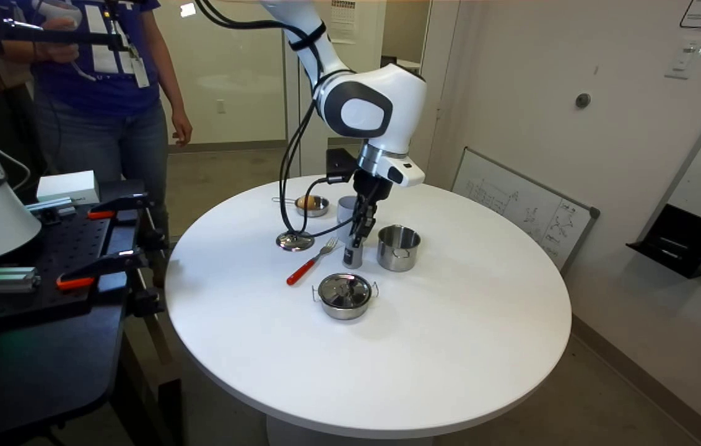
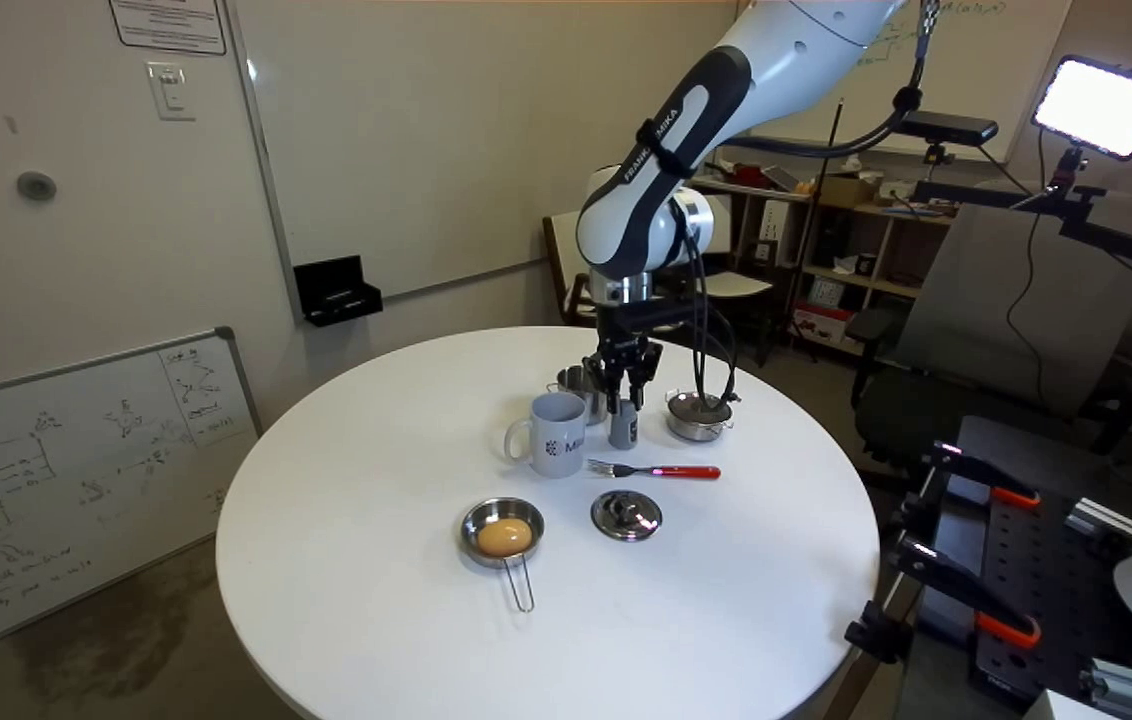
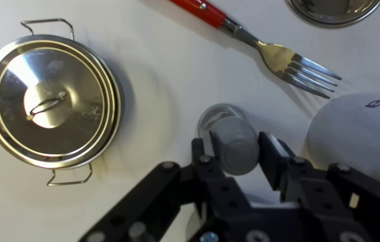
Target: Remove the grey thing from the mug and put it on the table
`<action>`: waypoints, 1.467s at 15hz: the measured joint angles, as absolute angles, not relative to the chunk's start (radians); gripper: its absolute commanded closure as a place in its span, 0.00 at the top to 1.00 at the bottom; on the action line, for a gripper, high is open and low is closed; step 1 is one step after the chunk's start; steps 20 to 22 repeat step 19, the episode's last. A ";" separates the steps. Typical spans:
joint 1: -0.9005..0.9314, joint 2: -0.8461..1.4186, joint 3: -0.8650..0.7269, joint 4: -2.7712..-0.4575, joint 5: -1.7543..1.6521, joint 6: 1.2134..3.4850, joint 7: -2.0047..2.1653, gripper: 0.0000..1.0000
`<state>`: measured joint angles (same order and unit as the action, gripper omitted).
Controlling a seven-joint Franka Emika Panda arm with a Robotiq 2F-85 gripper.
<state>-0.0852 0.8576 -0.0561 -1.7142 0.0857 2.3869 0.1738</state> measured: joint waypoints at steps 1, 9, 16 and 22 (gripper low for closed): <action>-0.085 0.861 -0.055 -1.712 0.086 2.387 0.174 0.74; -0.077 0.858 -0.064 -1.715 0.083 2.387 0.175 1.00; -0.032 0.765 -0.113 -1.744 0.057 2.367 0.216 1.00; -0.031 0.757 -0.113 -1.744 0.057 2.364 0.217 1.00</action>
